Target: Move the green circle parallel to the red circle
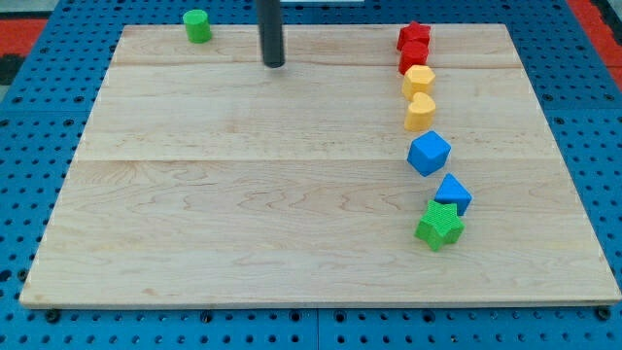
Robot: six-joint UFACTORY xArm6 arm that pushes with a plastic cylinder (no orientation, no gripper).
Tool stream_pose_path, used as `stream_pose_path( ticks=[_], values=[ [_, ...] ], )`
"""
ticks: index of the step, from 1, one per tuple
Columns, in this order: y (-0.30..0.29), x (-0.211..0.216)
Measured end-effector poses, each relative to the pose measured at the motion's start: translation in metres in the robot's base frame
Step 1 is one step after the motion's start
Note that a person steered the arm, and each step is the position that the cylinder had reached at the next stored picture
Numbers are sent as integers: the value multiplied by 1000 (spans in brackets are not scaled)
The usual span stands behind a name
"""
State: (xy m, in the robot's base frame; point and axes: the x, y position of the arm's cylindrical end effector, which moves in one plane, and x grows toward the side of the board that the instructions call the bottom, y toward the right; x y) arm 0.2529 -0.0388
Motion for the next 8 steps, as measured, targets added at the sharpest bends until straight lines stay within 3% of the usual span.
stream_pose_path(
  ticks=[2, 4, 5, 6, 7, 8],
  values=[
    [10, -40],
    [-52, -38],
    [-43, -17],
    [-74, -55],
    [-94, -61],
    [-138, -41]
  ],
)
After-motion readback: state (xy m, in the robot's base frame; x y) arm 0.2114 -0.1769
